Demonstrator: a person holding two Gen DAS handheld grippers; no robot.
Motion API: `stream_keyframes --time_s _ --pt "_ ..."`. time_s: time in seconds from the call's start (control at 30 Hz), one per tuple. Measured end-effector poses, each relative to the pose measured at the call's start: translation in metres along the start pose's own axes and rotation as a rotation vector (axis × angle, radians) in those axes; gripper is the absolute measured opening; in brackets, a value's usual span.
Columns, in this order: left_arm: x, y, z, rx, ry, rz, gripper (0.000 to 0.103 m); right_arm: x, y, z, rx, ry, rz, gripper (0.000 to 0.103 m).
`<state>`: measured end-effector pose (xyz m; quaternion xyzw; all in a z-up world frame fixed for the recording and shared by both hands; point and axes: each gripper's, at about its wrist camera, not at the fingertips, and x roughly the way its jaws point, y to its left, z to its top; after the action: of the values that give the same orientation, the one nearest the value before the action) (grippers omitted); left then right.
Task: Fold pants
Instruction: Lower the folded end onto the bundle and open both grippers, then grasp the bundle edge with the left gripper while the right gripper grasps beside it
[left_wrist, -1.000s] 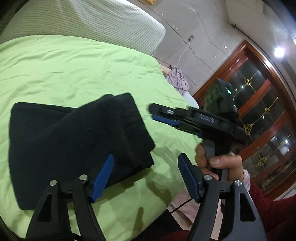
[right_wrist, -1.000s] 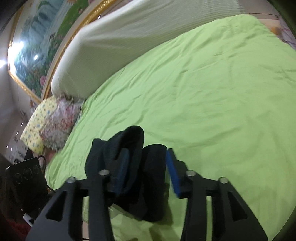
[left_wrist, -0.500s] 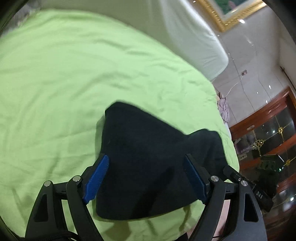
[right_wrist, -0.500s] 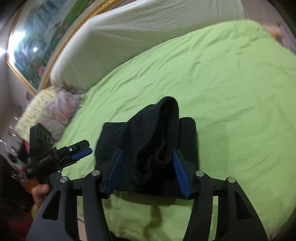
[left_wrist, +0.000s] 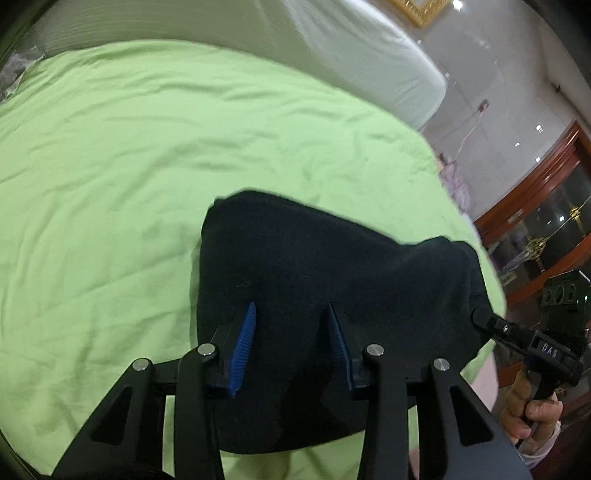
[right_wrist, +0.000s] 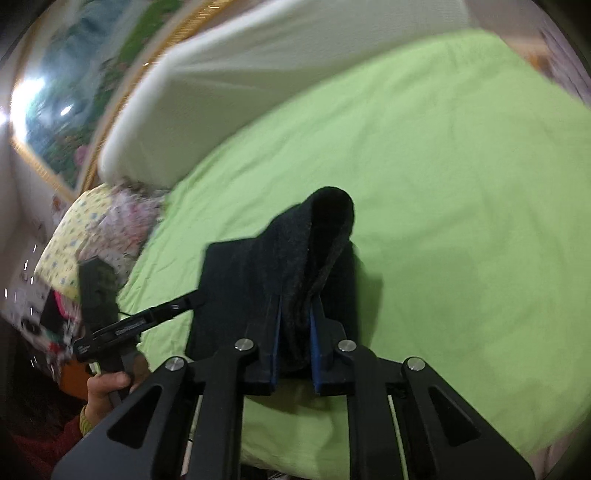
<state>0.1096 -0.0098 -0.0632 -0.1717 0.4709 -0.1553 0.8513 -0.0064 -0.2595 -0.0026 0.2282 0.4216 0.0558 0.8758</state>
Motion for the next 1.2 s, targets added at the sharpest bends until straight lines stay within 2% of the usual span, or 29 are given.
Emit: stream_keyframes --time_s 0.03,0.07,0.13,0.2,0.3,0.33,0.4,0.43,0.5,0.6,0.67,0.73,0.77,0.9,1.03,1.1,1.13,1.17,1.2 --pt "-0.001 0.002 -0.004 -0.003 0.002 0.013 0.040 0.008 -0.006 -0.006 0.005 0.013 -0.029 0.028" --pt "0.000 0.003 -0.005 -0.002 -0.002 0.014 0.042 0.011 -0.011 -0.009 0.024 0.010 -0.049 0.047" --pt "-0.006 0.004 -0.006 -0.002 -0.006 0.024 0.045 0.005 -0.020 -0.010 0.069 -0.015 -0.042 0.060" --pt "-0.014 0.004 -0.005 -0.007 -0.012 0.027 0.046 -0.008 -0.021 -0.007 0.075 -0.051 -0.051 0.060" --pt "-0.034 -0.004 -0.002 0.004 -0.038 -0.012 0.046 -0.040 -0.011 0.001 0.023 -0.188 -0.082 0.060" --pt "-0.039 -0.009 -0.001 0.013 -0.051 -0.038 0.049 -0.048 -0.002 0.004 -0.014 -0.225 -0.060 0.060" --pt "-0.046 -0.028 0.003 0.042 -0.076 -0.091 0.057 -0.049 0.020 0.013 -0.100 -0.243 0.003 0.056" --pt "-0.044 -0.038 0.007 0.062 -0.076 -0.119 0.063 -0.043 0.032 0.016 -0.141 -0.229 0.018 0.054" --pt "-0.035 -0.056 0.014 0.098 -0.070 -0.148 0.063 -0.026 0.048 0.020 -0.203 -0.188 0.017 0.042" --pt "-0.011 -0.064 0.022 0.136 -0.034 -0.110 0.063 0.006 0.056 0.024 -0.264 -0.115 -0.081 0.034" --pt "0.007 -0.051 0.025 0.103 0.008 -0.045 0.056 0.016 0.047 0.025 -0.269 -0.088 -0.121 0.032" --pt "0.022 -0.027 0.026 0.031 0.046 -0.064 0.049 0.025 0.031 0.023 -0.266 -0.027 -0.157 0.029" --pt "0.028 -0.017 0.026 0.006 0.058 -0.076 0.042 0.034 0.020 0.020 -0.254 0.002 -0.180 0.026" --pt "0.039 -0.006 0.023 -0.004 0.061 -0.090 0.038 0.038 0.002 0.014 -0.218 -0.037 -0.139 0.025" --pt "0.025 -0.008 0.024 -0.002 0.042 -0.093 0.037 0.036 0.014 0.017 -0.211 -0.026 -0.140 0.026" --pt "0.011 -0.005 0.019 -0.008 0.029 -0.062 0.042 0.021 0.013 0.016 -0.185 -0.046 -0.152 0.029" --pt "0.002 -0.002 0.015 -0.013 0.009 -0.061 0.051 0.015 0.012 0.015 -0.178 -0.062 -0.167 0.031" --pt "-0.005 0.001 0.014 -0.020 -0.005 -0.055 0.066 0.007 0.010 0.013 -0.166 -0.079 -0.189 0.041" --pt "-0.014 0.006 0.011 -0.033 -0.024 -0.020 0.073 0.003 0.006 0.011 -0.157 -0.090 -0.195 0.054"
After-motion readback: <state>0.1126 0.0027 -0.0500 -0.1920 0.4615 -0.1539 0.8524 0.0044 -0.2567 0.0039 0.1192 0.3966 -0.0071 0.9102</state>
